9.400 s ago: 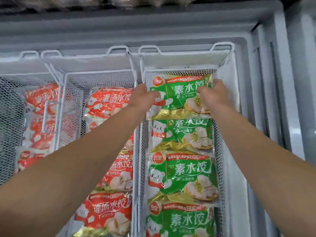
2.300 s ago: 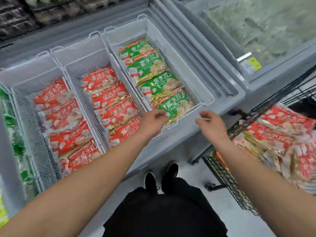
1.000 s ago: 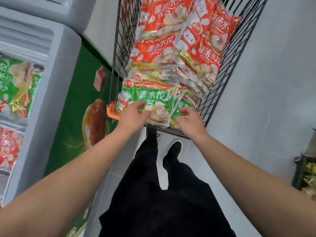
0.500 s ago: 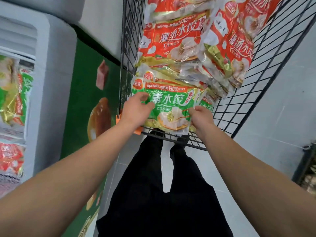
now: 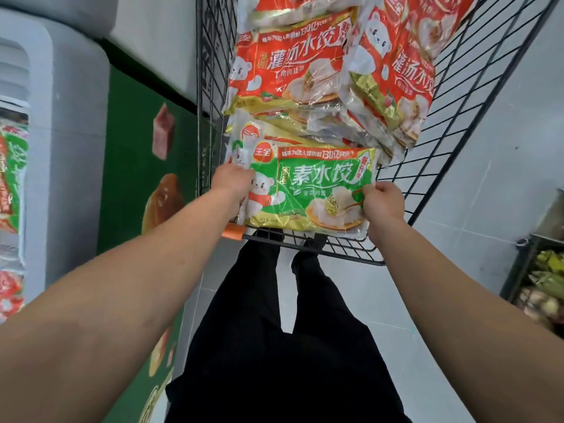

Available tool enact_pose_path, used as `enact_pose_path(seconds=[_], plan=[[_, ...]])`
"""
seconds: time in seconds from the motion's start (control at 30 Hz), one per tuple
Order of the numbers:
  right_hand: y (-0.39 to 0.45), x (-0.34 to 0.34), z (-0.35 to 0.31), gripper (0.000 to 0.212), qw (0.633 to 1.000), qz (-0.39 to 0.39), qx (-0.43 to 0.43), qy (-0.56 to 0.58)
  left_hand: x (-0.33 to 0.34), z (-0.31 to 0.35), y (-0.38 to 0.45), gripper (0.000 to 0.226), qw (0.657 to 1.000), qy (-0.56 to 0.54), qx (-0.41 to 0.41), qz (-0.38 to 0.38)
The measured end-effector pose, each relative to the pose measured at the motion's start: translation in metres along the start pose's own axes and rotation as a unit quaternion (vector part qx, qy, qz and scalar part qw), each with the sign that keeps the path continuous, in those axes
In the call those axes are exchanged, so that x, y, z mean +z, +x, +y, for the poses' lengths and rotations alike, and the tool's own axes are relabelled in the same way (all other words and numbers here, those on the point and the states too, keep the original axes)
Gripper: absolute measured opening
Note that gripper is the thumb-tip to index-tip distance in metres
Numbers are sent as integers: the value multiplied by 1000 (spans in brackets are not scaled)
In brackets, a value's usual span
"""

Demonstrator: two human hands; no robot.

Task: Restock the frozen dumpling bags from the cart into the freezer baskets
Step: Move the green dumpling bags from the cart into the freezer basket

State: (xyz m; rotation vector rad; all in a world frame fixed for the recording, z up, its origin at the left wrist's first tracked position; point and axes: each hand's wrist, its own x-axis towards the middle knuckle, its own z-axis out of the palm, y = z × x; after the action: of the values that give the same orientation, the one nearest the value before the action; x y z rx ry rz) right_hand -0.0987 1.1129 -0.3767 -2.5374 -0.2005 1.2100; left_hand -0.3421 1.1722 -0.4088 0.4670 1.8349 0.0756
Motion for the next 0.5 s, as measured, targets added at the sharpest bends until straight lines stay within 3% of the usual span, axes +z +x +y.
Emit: enact_pose_path(seconds=[0.2,0.27,0.33,0.5], plan=[[-20,-31,-20,9,998,13,-58,-4,-4,6,-58,27,991,-126,33,-29],[-24,-48,-26,13,997,5,-77,5,-9,10,-85,16,983,-167,57,-40],[-30,-65,-33,9,996,-9,-91,15,-13,10,-110,8,977,-194,79,-29],[-55,-100,-39,22,988,-75,-126,47,-23,-11,-171,18,966,-224,125,22]])
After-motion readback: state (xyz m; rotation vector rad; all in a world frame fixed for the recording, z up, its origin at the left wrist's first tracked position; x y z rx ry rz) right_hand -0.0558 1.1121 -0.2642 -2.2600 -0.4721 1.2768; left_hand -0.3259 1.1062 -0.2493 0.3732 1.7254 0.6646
